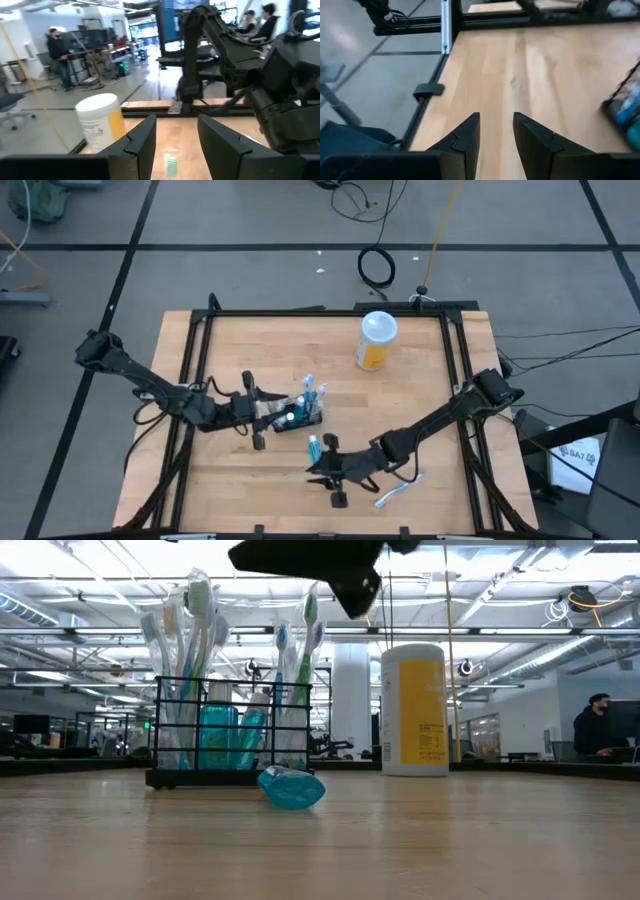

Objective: Pick & Place toothbrushing station
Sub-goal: Put the mouthwash bottle into the black wire organizer

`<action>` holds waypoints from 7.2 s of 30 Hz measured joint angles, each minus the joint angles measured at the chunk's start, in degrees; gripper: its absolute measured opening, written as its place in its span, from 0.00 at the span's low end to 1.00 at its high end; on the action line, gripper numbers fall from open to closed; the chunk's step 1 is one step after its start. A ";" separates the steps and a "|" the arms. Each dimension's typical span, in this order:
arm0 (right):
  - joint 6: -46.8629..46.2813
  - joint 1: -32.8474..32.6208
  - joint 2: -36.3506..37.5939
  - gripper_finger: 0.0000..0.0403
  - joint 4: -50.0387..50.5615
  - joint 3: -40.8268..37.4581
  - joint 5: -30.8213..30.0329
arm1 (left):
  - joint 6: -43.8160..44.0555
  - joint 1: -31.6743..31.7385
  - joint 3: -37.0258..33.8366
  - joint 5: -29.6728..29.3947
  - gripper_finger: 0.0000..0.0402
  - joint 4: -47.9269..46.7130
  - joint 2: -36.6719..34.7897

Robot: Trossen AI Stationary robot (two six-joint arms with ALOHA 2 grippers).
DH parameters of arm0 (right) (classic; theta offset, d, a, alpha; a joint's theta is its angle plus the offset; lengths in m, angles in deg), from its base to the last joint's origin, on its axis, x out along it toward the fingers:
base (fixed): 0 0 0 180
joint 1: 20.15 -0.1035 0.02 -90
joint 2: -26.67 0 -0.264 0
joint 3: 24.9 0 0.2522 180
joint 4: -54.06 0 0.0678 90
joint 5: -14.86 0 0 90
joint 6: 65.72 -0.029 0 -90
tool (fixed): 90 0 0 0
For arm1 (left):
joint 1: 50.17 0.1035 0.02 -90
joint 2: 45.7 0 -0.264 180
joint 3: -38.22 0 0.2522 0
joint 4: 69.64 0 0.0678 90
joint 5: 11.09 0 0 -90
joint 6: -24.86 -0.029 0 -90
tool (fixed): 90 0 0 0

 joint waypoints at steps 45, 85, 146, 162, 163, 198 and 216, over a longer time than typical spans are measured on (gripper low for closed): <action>-14.40 3.83 -10.98 0.58 -10.13 -11.77 -12.32 | 8.01 -0.02 0.00 20.43 0.38 -0.50 0.00; -17.04 1.58 2.94 0.56 25.39 -16.35 -3.99 | 11.67 -4.92 -0.02 33.89 0.38 -4.97 0.00; -5.90 2.49 2.61 0.41 -39.60 -24.01 9.11 | 7.11 -7.93 12.59 16.28 0.38 -12.05 24.43; -5.90 2.67 2.61 0.41 -41.80 -23.99 8.65 | 4.04 -6.19 12.59 17.03 0.38 -12.37 24.50; -5.90 2.67 2.61 0.41 -41.80 -23.99 8.67 | 3.90 -6.19 12.59 17.31 0.38 -12.44 24.50; -4.30 2.12 2.61 0.46 -41.23 -23.95 4.30 | 3.30 -6.82 12.55 16.91 0.23 -12.65 24.46; -6.17 2.23 2.70 0.60 -30.97 -23.95 0.69 | 5.42 -9.09 34.84 9.58 0.24 -55.16 20.11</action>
